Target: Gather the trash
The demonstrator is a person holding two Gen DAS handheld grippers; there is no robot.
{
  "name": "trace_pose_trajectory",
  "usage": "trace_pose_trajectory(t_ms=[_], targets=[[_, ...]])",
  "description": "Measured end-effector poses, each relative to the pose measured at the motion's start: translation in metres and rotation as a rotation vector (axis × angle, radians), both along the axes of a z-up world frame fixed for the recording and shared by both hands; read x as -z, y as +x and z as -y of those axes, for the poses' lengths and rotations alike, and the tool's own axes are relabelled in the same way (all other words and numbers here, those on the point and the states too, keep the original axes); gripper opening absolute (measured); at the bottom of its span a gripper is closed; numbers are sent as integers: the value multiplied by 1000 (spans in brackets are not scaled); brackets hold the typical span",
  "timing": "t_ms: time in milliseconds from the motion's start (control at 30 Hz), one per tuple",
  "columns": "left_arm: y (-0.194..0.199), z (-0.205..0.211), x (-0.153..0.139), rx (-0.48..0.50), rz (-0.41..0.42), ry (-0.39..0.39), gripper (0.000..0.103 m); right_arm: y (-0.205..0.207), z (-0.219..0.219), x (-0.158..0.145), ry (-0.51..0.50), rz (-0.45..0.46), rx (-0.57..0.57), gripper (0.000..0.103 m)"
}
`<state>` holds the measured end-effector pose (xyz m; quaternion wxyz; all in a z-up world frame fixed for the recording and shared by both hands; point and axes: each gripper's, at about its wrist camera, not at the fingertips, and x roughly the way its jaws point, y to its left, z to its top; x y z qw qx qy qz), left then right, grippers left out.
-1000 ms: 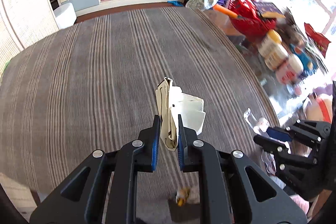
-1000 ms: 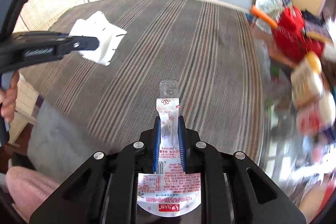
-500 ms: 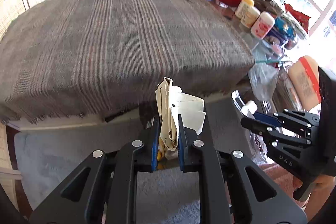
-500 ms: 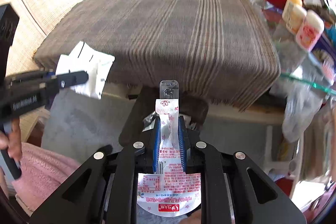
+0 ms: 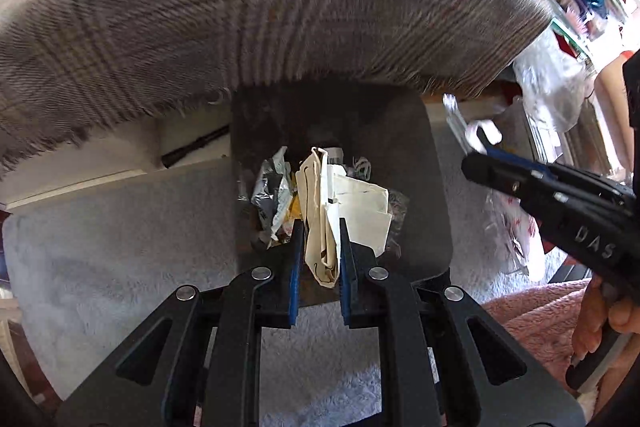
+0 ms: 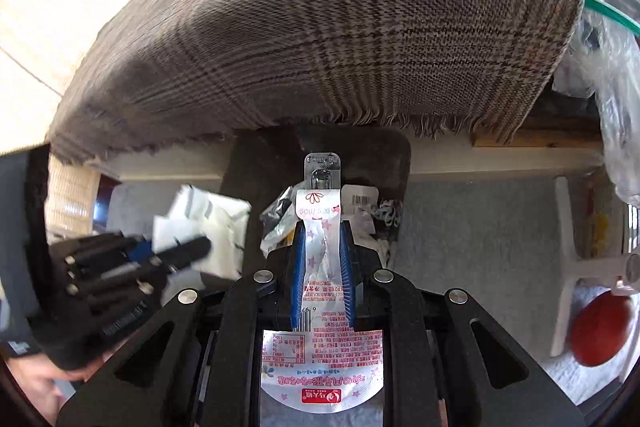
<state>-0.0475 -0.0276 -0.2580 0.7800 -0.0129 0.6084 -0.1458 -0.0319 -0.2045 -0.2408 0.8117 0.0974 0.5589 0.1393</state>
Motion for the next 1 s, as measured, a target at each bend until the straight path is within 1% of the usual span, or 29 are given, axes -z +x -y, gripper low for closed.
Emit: trace_pose_trajectory(t_ms=[100,167,267,333,367,400,433,467,567,600,633,667,733,767,833,867,900,933,1000], targets=[[9,5,9,10,-21,-7,14,7,-2,7,20,4,16,18],[13,8,18,10,-42,-13,15,14,-5,12,32,-11,17,19],[18,9,26,3,-65,-20,18,23,-10,20,32,-27,20,22],[20,7,26,0,-62,-16,31,26,-10,22,35,-31,31,23],[21,7,25,1,-54,-8,34,28,-10,22,32,-35,36,23],[21,7,24,2,-48,-2,39,30,-11,22,25,-35,42,31],[21,5,22,1,-40,0,42,31,-11,21,20,-32,48,49],[21,4,20,-1,-35,-3,42,32,-9,20,24,-28,58,54],[18,0,13,-7,-20,-4,46,31,-3,15,28,-19,77,55],[16,-3,11,-9,-13,0,50,31,-1,14,26,-16,82,59],[14,-7,7,-12,-1,6,55,31,2,12,25,-12,88,68],[11,-11,1,-16,13,12,58,28,7,7,22,0,103,74],[8,-18,-12,-28,47,10,73,22,15,-5,12,28,121,96],[7,-21,-21,-33,65,4,77,19,19,-16,-1,56,127,100],[5,-28,-47,-35,123,-24,95,19,24,-40,-27,115,124,100],[5,-30,-62,-29,155,-49,95,19,24,-55,-37,150,115,100],[7,-30,-72,-25,176,-61,95,19,24,-65,-45,174,112,100],[9,-31,-89,-21,211,-68,95,18,26,-79,-57,210,111,100],[11,-30,-116,-21,281,-72,95,18,26,-110,-80,311,106,100]])
